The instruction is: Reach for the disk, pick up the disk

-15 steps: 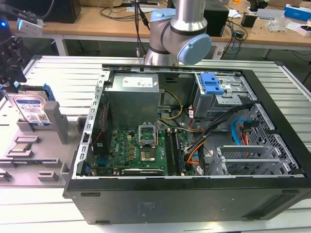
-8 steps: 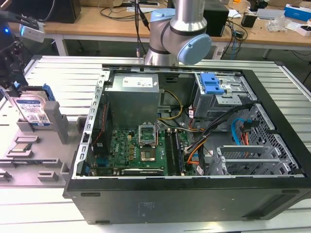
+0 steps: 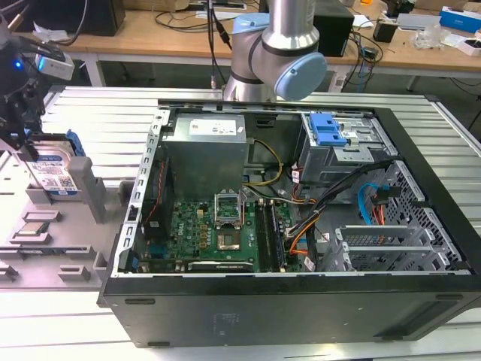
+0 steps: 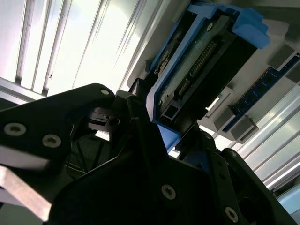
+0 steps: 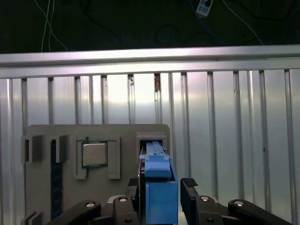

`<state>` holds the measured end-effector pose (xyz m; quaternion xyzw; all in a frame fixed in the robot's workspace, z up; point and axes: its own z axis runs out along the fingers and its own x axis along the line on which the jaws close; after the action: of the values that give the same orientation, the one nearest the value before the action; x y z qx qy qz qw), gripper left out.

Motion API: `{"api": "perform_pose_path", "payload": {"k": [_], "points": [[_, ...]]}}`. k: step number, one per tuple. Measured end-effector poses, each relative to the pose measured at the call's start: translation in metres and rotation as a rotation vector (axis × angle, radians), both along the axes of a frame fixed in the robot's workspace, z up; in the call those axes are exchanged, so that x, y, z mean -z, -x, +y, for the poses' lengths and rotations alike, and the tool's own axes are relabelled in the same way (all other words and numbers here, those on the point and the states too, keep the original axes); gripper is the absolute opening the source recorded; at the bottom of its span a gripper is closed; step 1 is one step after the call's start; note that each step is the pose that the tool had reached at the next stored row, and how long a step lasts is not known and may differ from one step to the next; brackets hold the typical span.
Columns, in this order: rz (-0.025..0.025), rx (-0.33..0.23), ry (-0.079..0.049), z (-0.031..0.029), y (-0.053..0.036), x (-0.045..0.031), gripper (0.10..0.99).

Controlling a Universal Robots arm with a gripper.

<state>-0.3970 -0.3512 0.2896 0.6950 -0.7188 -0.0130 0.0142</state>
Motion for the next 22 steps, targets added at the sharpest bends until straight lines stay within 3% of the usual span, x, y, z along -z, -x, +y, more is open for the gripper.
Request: {"api": "perform_pose_path", "payload": {"k": [6, 10, 22], "points": [[0.0, -0.002, 0.0, 0.0, 0.0001, 0.0026, 0.482], [-0.0001, -0.002, 0.0, 0.0, 0.0001, 0.0026, 0.369], [0.0, -0.002, 0.0, 0.0, 0.0, 0.0026, 0.369]]}}
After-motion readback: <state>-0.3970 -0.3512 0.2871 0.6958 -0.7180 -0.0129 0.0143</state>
